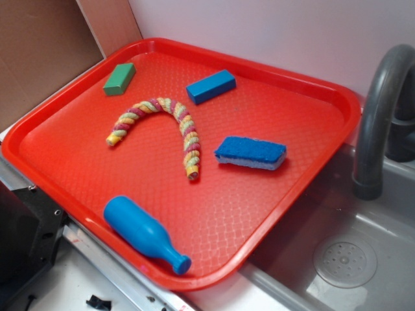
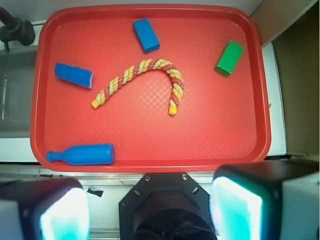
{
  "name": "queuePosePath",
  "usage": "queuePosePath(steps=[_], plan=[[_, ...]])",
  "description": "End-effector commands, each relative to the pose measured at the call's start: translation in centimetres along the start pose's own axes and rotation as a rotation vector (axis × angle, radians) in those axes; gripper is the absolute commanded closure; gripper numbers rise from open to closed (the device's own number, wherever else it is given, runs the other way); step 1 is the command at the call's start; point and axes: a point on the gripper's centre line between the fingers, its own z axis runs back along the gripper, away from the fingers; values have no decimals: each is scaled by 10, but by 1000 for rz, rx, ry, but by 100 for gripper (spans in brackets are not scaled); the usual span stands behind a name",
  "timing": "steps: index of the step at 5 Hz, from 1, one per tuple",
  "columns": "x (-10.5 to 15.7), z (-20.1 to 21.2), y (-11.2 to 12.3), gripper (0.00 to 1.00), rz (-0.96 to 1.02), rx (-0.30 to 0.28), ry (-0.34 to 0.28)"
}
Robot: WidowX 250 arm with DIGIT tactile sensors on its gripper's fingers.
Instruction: Grab the blue sponge.
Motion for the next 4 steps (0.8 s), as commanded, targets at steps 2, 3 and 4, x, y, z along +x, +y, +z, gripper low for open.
queuePosePath(steps=[2,3,4], plan=[[13,-14,-6,0,-47,-10,-59],[34,-30,-17,0,-171,-61,-109],[58,-54,-36,0,-268,-45,-141]])
